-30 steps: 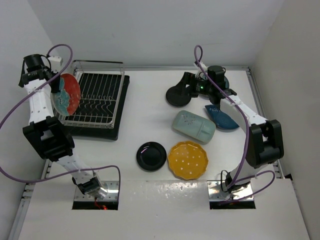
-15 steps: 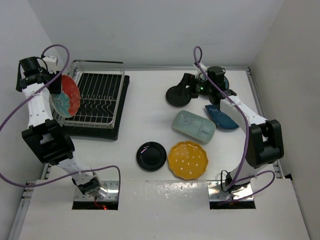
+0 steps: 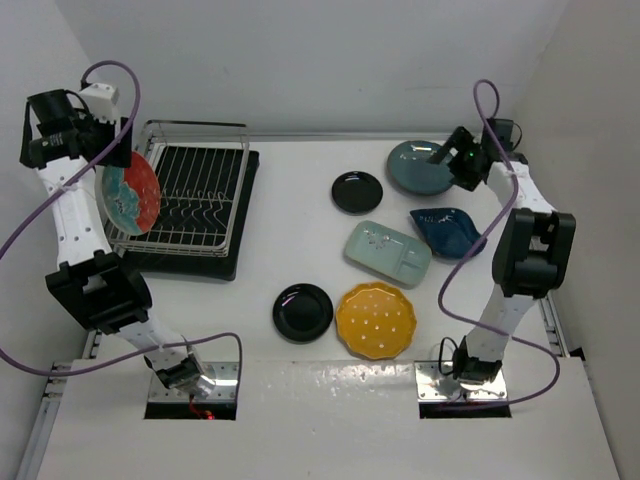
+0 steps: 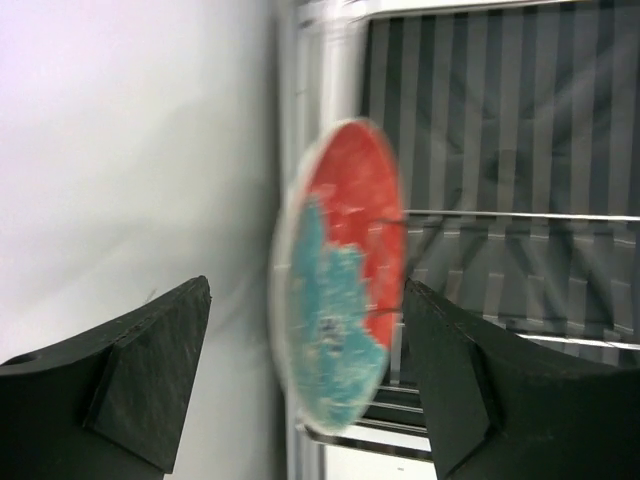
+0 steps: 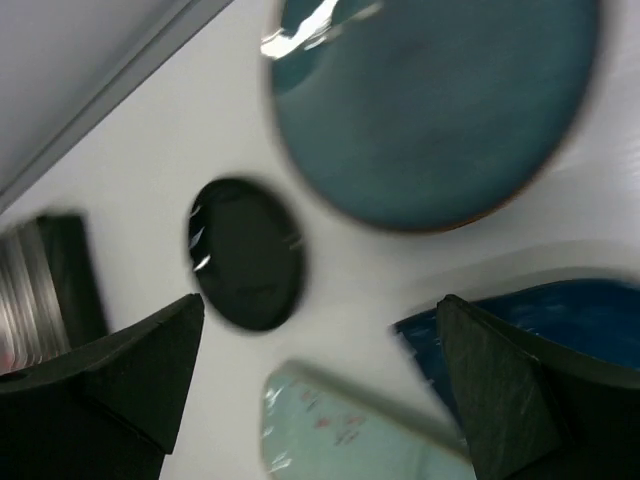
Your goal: Load the plates into the dish rack
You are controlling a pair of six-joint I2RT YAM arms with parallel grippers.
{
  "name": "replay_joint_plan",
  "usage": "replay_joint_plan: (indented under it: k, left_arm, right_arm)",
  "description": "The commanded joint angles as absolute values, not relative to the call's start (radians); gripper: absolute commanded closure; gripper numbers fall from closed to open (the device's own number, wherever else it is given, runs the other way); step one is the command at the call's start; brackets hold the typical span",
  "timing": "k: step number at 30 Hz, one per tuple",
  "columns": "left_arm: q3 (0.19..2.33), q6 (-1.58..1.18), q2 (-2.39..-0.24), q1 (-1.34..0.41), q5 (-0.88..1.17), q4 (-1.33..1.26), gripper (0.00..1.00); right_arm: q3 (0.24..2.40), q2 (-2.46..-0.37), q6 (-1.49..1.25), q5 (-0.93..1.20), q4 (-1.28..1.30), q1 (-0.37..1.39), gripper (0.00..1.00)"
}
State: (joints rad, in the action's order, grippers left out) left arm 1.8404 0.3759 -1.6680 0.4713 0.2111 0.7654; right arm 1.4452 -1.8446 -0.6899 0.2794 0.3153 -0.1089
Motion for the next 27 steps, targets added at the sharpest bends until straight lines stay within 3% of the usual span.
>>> replay_joint_plan:
  k: [1,4,5,8,18,19,22,23,24,27]
  left_arm:
    - [1.868,0.379,-1.631,0.408,0.310,0.856,0.18]
    - [1.868,0.388,-1.631,0.356,0.310,0.879,0.18]
    - [1.878,0.397,-1.631,0.336,0.310,0.893,0.18]
    - [1.887,0.407,-1.631,0.299,0.310,0.917,0.18]
    - [1.905,0.439,-1.631,0.178,0.202,0.948,0.17]
    - [1.905,0.448,-1.631,0.178,0.202,0.948,0.17]
    - [1.905,0.448,-1.631,0.158,0.202,0.957,0.17]
    - [1.905,0.448,-1.631,0.149,0.202,0.957,0.17]
    - [1.905,0.448,-1.631,0.138,0.213,0.957,0.17]
    - [1.905,0.448,-1.631,0.127,0.222,0.957,0.17]
  right_arm:
    - [1.540,-1.960,-0.694,0.131,0.396,-0.164,0.14]
    - [1.653,-2.051,-0.678,0.118,0.368,-0.201,0.38]
    - [1.672,-2.116,-0.678,0.118,0.348,-0.209,0.41]
    - [1.727,-2.211,-0.692,0.144,0.321,-0.236,0.37]
    - [1.726,-2.390,-0.870,0.204,0.164,-0.250,0.40]
    - [1.724,-2.401,-0.899,0.224,0.150,-0.250,0.44]
    - [1.704,-2.442,-0.978,0.282,0.063,-0.262,0.72]
    - [1.672,-2.447,-1.024,0.291,0.008,-0.264,0.90]
    - [1.660,-2.447,-1.034,0.305,-0.024,-0.265,0.99]
    - [1.573,-2.430,-1.087,0.331,-0.130,-0.276,1.00]
